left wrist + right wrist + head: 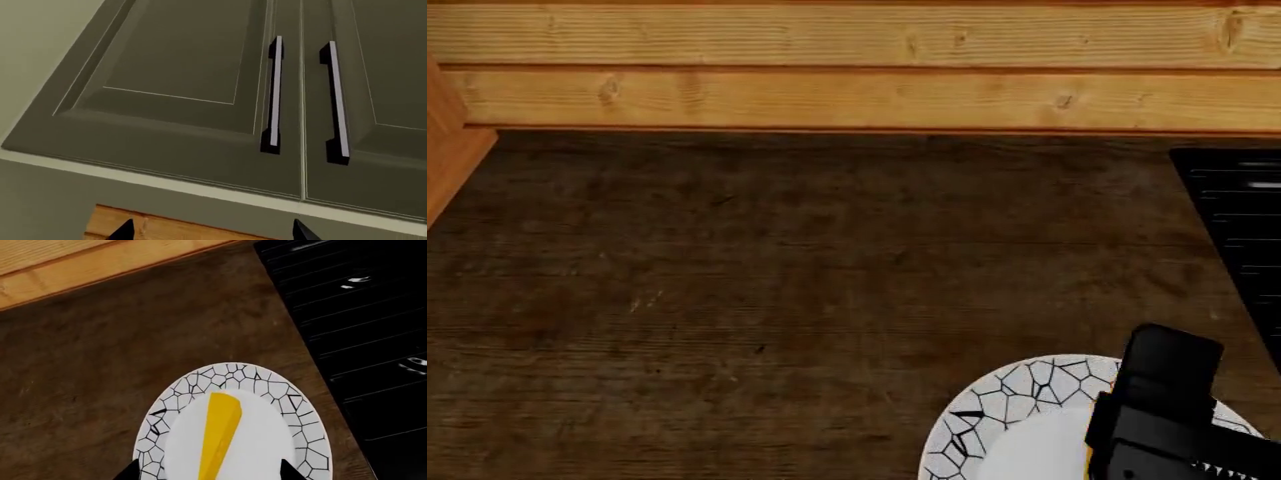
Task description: Pick the cheese from the plate and place it in the pan.
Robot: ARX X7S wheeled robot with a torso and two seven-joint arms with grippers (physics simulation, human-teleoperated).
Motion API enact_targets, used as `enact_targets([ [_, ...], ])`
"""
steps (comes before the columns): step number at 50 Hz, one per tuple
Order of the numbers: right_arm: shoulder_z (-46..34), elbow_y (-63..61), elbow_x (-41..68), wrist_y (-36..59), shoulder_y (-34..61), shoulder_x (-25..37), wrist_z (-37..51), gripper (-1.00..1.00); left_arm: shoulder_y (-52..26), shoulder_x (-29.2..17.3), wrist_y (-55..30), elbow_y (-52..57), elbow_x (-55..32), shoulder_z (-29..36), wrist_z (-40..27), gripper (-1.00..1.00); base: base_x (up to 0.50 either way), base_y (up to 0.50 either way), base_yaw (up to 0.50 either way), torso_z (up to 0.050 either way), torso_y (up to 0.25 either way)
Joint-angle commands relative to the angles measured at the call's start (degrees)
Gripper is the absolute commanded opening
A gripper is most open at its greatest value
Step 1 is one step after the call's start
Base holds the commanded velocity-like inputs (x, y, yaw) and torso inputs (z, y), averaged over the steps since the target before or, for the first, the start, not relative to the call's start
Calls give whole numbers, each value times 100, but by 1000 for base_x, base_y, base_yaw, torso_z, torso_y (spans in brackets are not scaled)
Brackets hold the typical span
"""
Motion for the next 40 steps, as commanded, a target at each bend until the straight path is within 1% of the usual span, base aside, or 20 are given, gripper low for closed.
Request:
enact_targets([
  [1, -1697, 722, -51, 134, 1473, -310, 52, 100, -3164, 3205, -3130, 648, -541, 1292, 2233, 100, 0, 0, 0, 0, 0],
  [2, -1774, 729, -106, 143, 1494, -348, 27, 100, -4024, 4064, -3990, 616, -534, 1346, 2220, 100, 0, 0, 0, 0, 0],
  [3, -1853, 718, -165, 104, 1486, -387, 16, 100, -4883, 4810, -4849, 566, -448, 1439, 2253, 100, 0, 0, 0, 0, 0],
  [4, -1912, 740, -184, 134, 1534, -410, 14, 100, -5743, 4829, -5709, 540, -418, 1482, 2256, 100, 0, 0, 0, 0, 0],
  [5, -1983, 797, -187, 164, 1600, -445, 25, 100, -6207, 4843, -6298, 513, -372, 1530, 2261, 100, 0, 0, 0, 0, 0],
  [19, -2527, 1320, -694, 480, 1842, -794, -122, 100, -6578, 5015, -6284, 97, -54, 1941, 2401, 100, 0, 0, 0, 0, 0],
  [26, -2664, 1435, -850, 474, 1747, -921, -327, 100, -6546, 4992, -6260, 106, -105, 1897, 2397, 100, 0, 0, 0, 0, 0],
  [40, -2786, 1476, -942, 455, 1683, -961, -499, 100, -6581, 4942, -6281, 110, -172, 1888, 2343, 100, 0, 0, 0, 0, 0],
])
